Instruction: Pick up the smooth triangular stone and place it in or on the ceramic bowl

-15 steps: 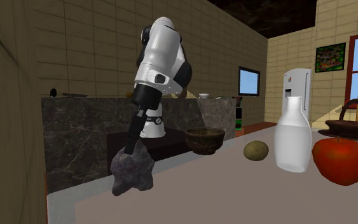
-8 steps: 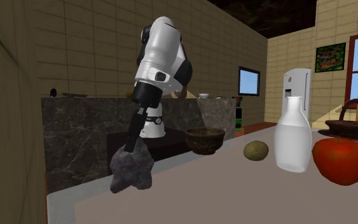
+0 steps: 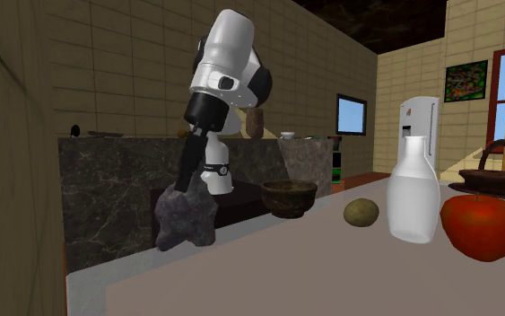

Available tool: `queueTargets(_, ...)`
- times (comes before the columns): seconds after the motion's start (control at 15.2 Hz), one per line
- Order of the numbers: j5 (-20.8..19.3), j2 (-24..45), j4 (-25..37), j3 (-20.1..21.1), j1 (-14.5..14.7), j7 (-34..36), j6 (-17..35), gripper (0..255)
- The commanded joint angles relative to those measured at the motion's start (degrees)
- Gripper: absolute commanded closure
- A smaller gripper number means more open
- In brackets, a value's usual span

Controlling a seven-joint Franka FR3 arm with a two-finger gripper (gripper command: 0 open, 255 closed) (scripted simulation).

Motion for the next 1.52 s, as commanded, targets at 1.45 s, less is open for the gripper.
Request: queueTargets(1.45,-0.7,-7.5,8.0,-0.8,1.0,-3.2,-14.8,255)
